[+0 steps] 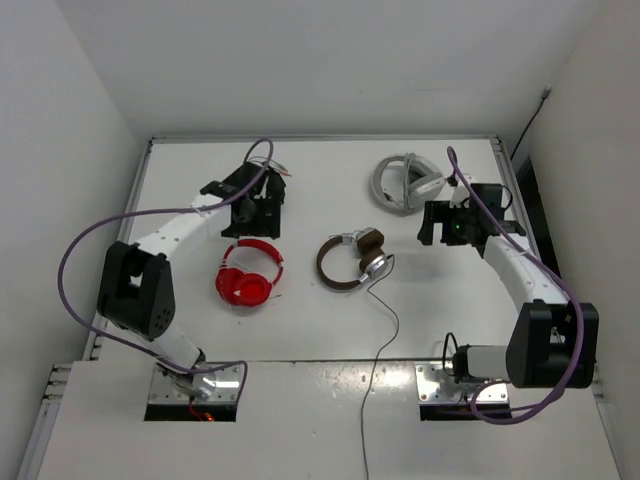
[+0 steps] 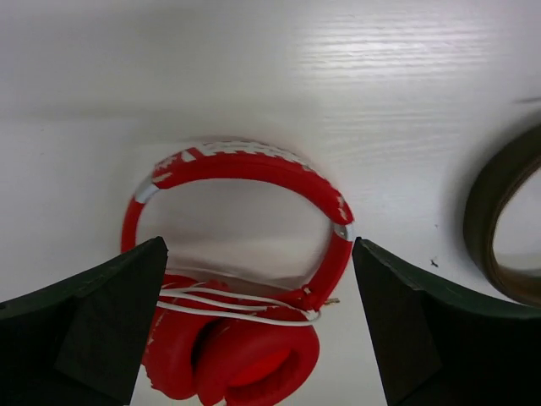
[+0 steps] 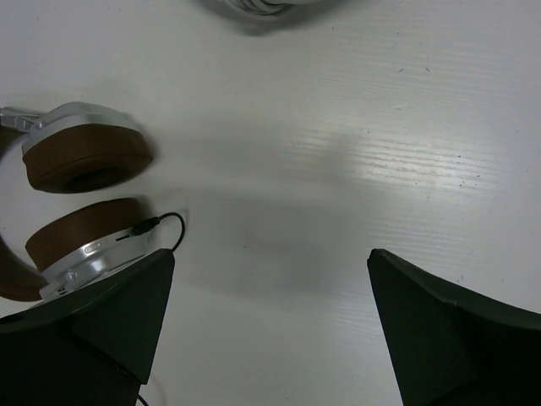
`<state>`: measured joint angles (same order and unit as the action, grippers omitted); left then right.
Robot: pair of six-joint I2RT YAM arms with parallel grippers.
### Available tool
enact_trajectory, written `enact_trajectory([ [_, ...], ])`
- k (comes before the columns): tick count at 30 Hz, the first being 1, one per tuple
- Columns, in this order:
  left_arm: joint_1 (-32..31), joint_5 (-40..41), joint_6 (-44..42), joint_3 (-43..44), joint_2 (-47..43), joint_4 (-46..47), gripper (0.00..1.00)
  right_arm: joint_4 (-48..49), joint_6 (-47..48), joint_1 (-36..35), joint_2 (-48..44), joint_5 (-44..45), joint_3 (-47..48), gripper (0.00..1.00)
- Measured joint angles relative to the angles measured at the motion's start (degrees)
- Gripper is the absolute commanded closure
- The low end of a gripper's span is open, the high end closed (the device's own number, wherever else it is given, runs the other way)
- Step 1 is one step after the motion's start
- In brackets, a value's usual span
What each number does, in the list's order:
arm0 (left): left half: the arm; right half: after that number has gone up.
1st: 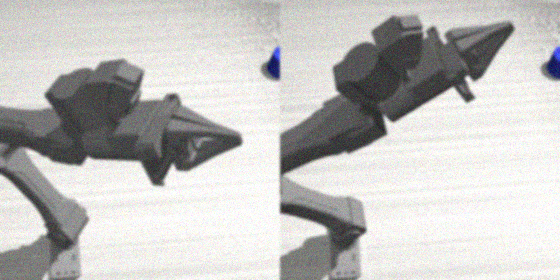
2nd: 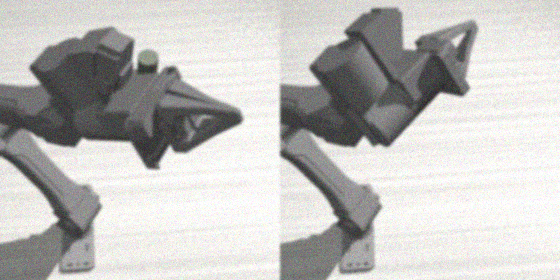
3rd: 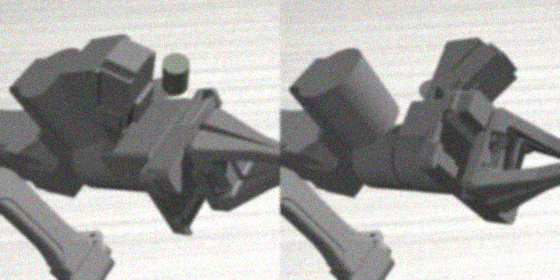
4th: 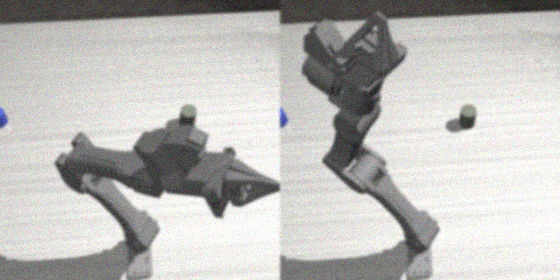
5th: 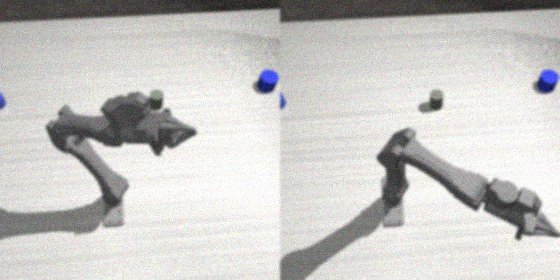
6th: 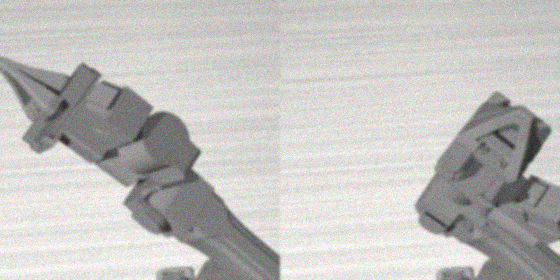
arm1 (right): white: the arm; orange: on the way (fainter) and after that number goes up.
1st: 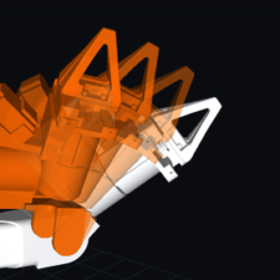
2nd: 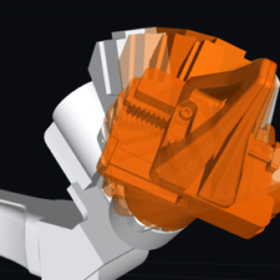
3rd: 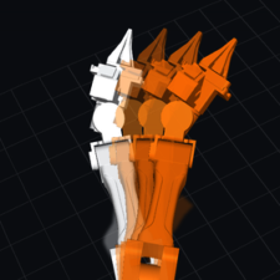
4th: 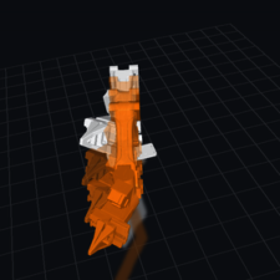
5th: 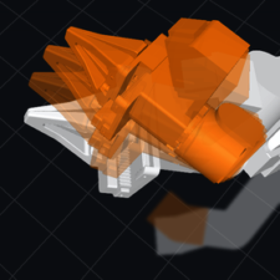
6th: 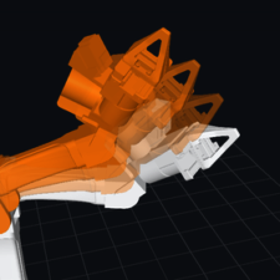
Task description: Wrap the headphones
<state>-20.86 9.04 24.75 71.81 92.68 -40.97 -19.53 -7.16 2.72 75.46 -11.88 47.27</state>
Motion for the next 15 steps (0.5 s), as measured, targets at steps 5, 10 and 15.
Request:
enact_trajectory([
  [5, -7.3, -1.5, 0.3, 0.0, -0.6, 0.7, 0.0, 0.0, -0.2, 0.7, 0.0, 0.0, 0.0, 0.03],
  [10, -17.2, -3.5, 3.0, -1.3, -0.5, 2.3, 0.07, 0.0, -0.7, 1.4, 0.0, -0.1, 0.0, 0.03],
  [15, -23.1, -4.1, 4.9, 1.1, 4.9, 2.1, 0.13, 0.0, -0.7, 2.6, 0.0, -0.3, 0.0, 0.03],
])
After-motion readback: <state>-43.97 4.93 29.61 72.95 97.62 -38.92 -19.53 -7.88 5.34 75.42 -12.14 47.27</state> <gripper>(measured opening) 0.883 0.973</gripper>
